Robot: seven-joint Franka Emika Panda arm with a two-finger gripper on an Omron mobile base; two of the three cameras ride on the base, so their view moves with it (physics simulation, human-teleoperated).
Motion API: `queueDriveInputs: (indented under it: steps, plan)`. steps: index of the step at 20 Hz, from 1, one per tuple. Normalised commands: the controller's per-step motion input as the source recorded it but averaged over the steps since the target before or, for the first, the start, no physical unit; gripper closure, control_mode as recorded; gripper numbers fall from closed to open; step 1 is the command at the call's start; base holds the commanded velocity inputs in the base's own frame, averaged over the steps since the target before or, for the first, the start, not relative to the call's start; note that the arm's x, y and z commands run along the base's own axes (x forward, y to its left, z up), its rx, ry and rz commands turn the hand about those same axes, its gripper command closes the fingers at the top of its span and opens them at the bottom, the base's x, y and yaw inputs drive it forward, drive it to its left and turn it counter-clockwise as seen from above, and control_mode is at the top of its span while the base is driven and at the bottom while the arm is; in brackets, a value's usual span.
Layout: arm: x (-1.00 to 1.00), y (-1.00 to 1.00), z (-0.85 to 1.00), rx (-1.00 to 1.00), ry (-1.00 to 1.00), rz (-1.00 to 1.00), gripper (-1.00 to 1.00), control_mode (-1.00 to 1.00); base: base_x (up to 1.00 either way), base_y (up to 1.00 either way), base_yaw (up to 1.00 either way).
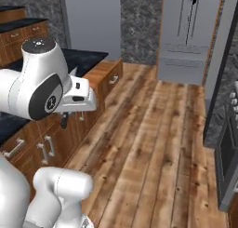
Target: Pick up the metallic utensils from the counter and place them in the open drawer. Make sure not to pick up any wooden utensils.
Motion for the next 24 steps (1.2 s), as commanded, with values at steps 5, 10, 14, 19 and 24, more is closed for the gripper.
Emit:
queueDriveInputs:
  steps: [5,10,14,19,24]
  plan:
    - [0.00,0.00,0.00,0.00,0.00,0.00,1.00,1.00,1.00,-0.63,0.01]
    - [0.00,0.00,0.00,0.00,0.00,0.00,1.00,1.00,0.90,-0.25,-0.12]
    - [0.00,0.00,0.00,0.00,0.00,0.00,1.00,1.00,0.52,0.47,-0.21]
    - [0.00,0.00,0.00,0.00,0.00,0.00,1.00,1.00,0.89,0.40,-0.22]
    - [0.00,0.00,0.00,0.00,0.00,0.00,1.00,1.00,1.00,0.03,-0.07]
